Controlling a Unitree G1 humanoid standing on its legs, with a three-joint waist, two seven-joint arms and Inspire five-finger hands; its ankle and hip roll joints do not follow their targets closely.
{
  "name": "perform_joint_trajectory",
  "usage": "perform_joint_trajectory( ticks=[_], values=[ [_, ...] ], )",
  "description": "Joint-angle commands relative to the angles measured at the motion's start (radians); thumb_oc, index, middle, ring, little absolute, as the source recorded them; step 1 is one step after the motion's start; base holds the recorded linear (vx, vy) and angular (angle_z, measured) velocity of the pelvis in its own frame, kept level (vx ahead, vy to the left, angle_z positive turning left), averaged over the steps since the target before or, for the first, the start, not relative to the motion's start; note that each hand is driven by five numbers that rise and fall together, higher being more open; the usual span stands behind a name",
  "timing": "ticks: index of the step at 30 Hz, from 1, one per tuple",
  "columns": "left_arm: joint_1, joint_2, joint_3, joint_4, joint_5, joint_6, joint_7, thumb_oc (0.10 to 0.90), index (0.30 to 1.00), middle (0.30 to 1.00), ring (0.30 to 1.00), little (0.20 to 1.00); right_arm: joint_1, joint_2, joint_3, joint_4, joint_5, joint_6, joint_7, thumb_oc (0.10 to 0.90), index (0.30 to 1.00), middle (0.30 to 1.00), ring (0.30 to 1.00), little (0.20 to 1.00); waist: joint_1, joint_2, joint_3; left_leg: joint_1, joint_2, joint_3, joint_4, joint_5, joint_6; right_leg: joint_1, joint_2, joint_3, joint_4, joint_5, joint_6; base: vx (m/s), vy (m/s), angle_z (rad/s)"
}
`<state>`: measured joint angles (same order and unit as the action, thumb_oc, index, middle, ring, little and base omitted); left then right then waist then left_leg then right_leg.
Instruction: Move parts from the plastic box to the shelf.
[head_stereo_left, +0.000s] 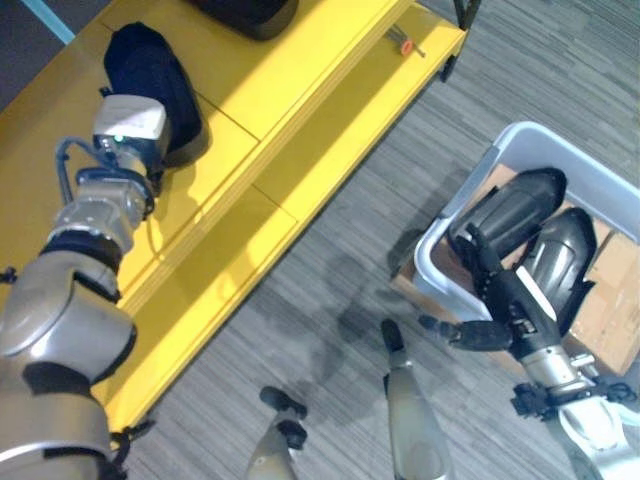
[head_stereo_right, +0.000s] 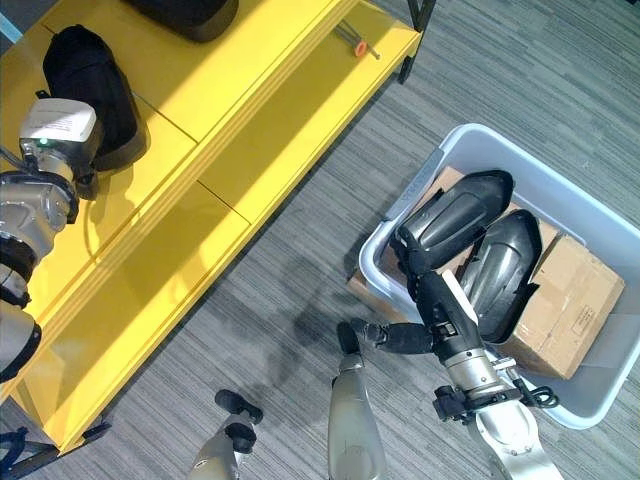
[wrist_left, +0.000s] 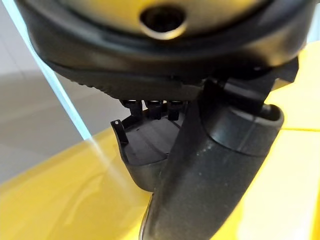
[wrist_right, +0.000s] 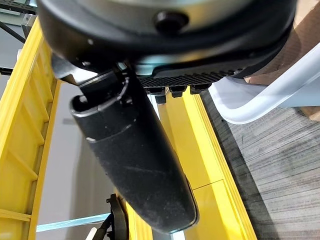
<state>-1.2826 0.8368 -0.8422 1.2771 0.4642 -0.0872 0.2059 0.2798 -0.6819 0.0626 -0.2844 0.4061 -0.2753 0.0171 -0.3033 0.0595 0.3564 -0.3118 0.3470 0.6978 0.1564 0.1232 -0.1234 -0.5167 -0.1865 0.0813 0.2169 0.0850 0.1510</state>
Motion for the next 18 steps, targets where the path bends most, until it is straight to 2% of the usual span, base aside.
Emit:
perform_joint_trajectory(
  ticks=[1, 5, 6, 7, 8, 18],
  values=[
    [-0.043, 0.013, 0.132, 0.059, -0.101, 0.013, 0.0, 0.9, 1.0, 1.0, 1.0, 1.0, -0.009, -0.014, -0.062, -0.112, 0.063, -0.101, 0.014, 0.9, 1.0, 1.0, 1.0, 1.0, -0.028, -0.005, -0.011, 0.02, 0.089, -0.13, 0.126, -0.007, -0.097, -0.002, 0.001, -0.015, 0.053, 0.002, 0.027, 0.0, 0.0, 0.0],
    [-0.01, 0.009, 0.207, 0.079, -0.171, 0.02, -0.02, 0.9, 1.0, 1.0, 1.0, 1.0, 0.003, -0.008, -0.065, -0.111, 0.065, -0.095, 0.02, 0.9, 1.0, 1.0, 1.0, 1.0, -0.024, -0.005, -0.014, 0.016, 0.091, -0.136, 0.13, -0.007, -0.097, -0.004, 0.002, -0.017, 0.058, 0.002, 0.023, 0.0, -0.012, 0.0],
    [0.028, 0.006, 0.304, 0.106, -0.276, 0.028, -0.037, 0.9, 1.0, 1.0, 1.0, 1.0, 0.016, 0.007, -0.065, -0.108, 0.072, -0.088, 0.027, 0.9, 1.0, 1.0, 1.0, 1.0, -0.015, -0.009, -0.016, 0.012, 0.094, -0.141, 0.134, -0.007, -0.098, -0.005, 0.003, -0.02, 0.062, 0.0, 0.02, 0.0, 0.0, 0.0],
    [0.031, 0.006, 0.306, 0.105, -0.277, 0.028, -0.037, 0.9, 1.0, 1.0, 1.0, 1.0, 0.017, 0.005, -0.065, -0.109, 0.072, -0.088, 0.027, 0.9, 1.0, 1.0, 1.0, 1.0, -0.016, -0.008, -0.017, 0.012, 0.095, -0.141, 0.135, -0.007, -0.098, -0.005, 0.003, -0.02, 0.062, 0.0, 0.02, 0.0, -0.038, 0.01],
    [0.046, 0.002, 0.352, 0.126, -0.318, 0.046, -0.03, 0.9, 1.0, 1.0, 1.0, 1.0, 0.021, 0.012, -0.056, -0.104, 0.075, -0.085, 0.029, 0.9, 1.0, 1.0, 1.0, 1.0, -0.013, -0.009, -0.019, 0.009, 0.097, -0.144, 0.137, -0.008, -0.099, -0.004, 0.005, -0.022, 0.062, -0.001, 0.019, 0.0, 0.0, 0.0],
    [0.096, -0.029, 0.479, 0.135, -0.454, 0.062, 0.006, 0.9, 1.0, 1.0, 1.0, 1.0, 0.025, 0.011, -0.035, -0.102, 0.066, -0.077, 0.021, 0.9, 1.0, 1.0, 1.0, 1.0, -0.002, -0.018, -0.019, -0.002, 0.102, -0.158, 0.156, -0.015, -0.1, -0.005, 0.006, -0.025, 0.072, -0.005, 0.013, 0.0, -0.003, 0.02]
  ],
)
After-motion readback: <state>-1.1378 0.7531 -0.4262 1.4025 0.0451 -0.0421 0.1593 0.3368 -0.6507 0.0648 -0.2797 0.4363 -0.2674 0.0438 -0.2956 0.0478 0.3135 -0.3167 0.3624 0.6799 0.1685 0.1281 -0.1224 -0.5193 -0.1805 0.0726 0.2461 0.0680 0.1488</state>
